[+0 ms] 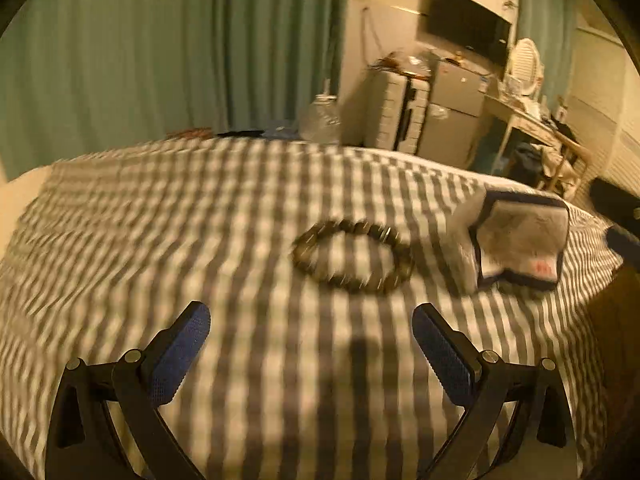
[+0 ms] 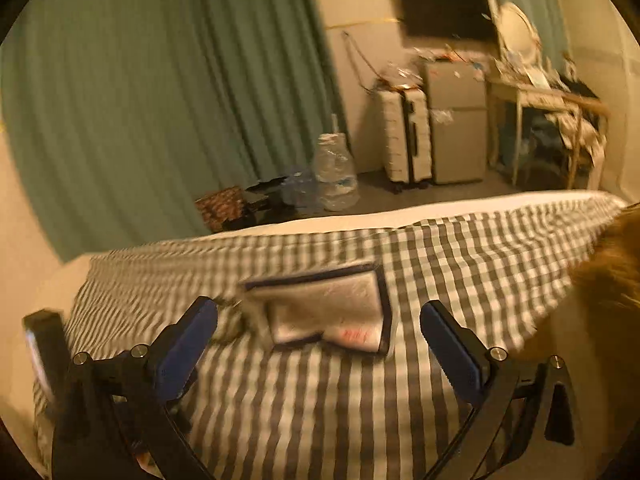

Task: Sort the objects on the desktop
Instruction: 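Move both empty grippers back over the bedspread, then grasp dark bead bracelet with left gripper while right gripper grasps white-and-navy packet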

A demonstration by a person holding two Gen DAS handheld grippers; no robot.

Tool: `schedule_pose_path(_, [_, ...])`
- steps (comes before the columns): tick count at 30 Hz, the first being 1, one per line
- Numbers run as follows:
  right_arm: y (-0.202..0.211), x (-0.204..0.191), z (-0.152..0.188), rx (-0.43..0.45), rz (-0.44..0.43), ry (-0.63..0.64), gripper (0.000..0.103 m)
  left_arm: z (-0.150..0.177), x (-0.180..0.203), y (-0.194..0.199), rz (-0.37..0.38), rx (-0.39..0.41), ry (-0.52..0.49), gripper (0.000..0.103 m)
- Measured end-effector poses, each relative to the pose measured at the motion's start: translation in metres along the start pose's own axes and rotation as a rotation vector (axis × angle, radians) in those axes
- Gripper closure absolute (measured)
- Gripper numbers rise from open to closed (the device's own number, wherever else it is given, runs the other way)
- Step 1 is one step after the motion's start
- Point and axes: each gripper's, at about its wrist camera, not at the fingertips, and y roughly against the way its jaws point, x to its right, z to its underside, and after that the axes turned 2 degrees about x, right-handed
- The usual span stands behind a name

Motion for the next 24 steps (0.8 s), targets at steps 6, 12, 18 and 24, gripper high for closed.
schedule_pose_path(6, [-0.074, 0.019, -0.002, -0.111, -0.076, -0.116, 0.012, -0.016, 0.002, -0.056, 0.134, -0.112, 0.001, 0.000])
schedule_pose_path(12, [-0.085, 0.020, 0.026, -0.189, -0.106, -0.131, 0.075, -0.021, 0.000, -0.049, 0.070, -0.077, -0.029, 0.062])
schedule_pose_path(18, [-0.034, 0.012, 0.028, -0.130, -0.096, -0.077, 0.086, -0.008, -0.020, -0.022, 0.140, -0.091, 0.018, 0.093])
schedule_pose_path(24, [0.017, -0.011, 0.036, -0.147, -0.102, 0.023, 0.088, 0.029, -0.035, 0.073, 0.153, -0.055, 0.079, 0.093])
